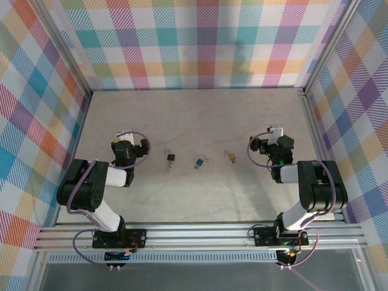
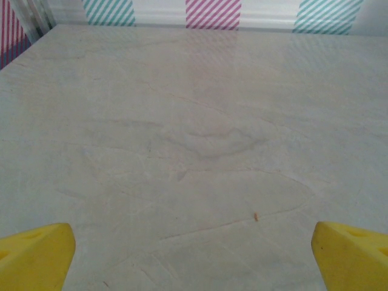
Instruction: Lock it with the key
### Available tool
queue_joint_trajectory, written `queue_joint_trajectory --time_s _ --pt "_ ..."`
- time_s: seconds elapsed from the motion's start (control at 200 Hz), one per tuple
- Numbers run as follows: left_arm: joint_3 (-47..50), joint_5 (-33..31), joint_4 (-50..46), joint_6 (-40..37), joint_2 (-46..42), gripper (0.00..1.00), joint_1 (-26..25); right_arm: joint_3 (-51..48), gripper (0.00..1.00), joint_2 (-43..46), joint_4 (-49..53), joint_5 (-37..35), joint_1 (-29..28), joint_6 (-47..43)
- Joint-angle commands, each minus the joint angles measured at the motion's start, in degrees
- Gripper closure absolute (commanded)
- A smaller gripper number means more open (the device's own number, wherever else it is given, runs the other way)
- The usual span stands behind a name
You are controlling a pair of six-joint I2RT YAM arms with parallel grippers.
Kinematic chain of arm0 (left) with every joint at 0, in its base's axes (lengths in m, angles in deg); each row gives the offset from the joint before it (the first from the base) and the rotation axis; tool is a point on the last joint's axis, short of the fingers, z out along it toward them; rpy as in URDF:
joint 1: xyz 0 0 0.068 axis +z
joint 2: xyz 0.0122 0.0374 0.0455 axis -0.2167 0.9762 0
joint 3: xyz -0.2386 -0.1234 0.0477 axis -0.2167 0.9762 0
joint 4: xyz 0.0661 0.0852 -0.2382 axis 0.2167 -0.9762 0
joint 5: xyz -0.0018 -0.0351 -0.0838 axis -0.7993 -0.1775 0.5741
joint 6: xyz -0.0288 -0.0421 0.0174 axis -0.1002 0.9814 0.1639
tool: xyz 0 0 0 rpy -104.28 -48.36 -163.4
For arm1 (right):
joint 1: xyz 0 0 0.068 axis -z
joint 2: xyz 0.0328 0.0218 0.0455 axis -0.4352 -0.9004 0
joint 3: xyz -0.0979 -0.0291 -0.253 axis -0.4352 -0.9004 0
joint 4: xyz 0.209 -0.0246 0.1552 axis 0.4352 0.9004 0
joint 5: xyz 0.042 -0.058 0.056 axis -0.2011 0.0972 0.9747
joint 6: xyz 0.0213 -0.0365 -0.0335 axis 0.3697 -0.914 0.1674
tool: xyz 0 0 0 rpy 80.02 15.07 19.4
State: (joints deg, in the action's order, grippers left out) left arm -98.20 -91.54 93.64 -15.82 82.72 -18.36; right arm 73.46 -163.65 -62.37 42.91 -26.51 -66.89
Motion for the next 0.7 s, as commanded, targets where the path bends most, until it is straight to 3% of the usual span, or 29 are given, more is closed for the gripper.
queue_joint_trajectory --time_s 0.0,0.695 --pt "1.11 2.89 -2.7 1.1 -2.68 0.0 1.1 -0.92 0.01 1.95 2.47 -0.2 0.55 1.42" --pt "0.94 2.88 -2.95 1.27 -2.67 0.0 1.18 -0.22 0.01 2.99 3.9 0.65 0.48 1.1"
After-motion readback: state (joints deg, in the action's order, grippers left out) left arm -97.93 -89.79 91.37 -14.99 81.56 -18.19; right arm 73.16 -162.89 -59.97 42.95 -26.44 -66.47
